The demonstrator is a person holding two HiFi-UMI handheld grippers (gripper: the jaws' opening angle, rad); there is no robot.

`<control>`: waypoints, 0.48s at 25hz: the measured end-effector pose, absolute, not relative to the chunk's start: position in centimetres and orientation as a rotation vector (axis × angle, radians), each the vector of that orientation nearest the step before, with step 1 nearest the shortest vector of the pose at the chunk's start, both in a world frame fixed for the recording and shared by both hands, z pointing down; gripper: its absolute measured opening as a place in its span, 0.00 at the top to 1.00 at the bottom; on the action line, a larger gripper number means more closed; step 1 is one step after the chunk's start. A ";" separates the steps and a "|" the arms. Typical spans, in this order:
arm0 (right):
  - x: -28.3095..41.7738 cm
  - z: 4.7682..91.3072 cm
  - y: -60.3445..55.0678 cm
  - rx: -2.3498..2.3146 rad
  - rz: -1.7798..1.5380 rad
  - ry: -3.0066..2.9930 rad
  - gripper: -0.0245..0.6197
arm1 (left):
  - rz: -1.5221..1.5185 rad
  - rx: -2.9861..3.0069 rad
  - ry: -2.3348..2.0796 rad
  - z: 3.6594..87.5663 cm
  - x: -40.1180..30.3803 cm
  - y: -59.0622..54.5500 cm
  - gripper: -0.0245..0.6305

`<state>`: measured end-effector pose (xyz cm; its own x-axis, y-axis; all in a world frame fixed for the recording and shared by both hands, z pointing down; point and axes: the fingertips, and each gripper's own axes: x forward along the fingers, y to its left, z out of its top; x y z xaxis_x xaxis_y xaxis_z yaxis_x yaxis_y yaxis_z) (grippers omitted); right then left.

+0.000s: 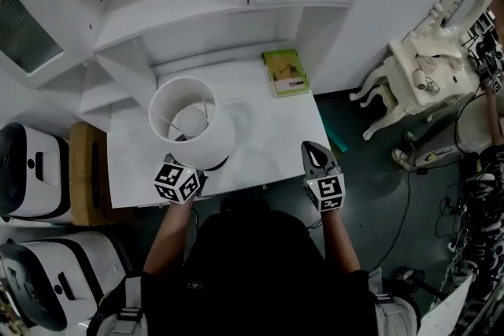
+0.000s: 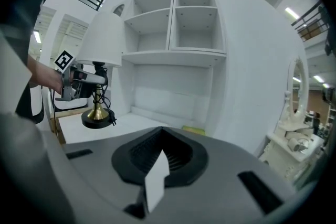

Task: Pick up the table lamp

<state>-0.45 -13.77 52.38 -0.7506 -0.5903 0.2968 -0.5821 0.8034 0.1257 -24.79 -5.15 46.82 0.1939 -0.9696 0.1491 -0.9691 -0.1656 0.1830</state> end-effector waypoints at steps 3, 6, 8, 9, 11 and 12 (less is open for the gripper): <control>-1.4 52.2 -14.0 0.873 -0.046 -2.670 0.95 | -0.010 2.218 -1.868 46.9 -25.6 -4.8 0.75; -2.1 52.2 -14.2 0.863 -0.056 -2.665 0.95 | -0.019 2.215 -1.870 47.1 -26.2 -4.8 0.75; -2.5 52.1 -14.3 0.862 -0.062 -2.662 0.95 | -0.023 2.216 -1.867 47.2 -26.5 -4.9 0.75; -2.6 52.1 -14.3 0.859 -0.061 -2.658 0.95 | -0.024 2.216 -1.864 47.2 -26.7 -4.9 0.75; -2.8 52.2 -14.3 0.863 -0.058 -2.650 0.95 | -0.026 2.218 -1.858 47.3 -26.9 -5.1 0.75; -2.8 52.1 -14.4 0.871 -0.060 -2.649 0.95 | -0.027 2.220 -1.854 47.3 -27.0 -5.2 0.75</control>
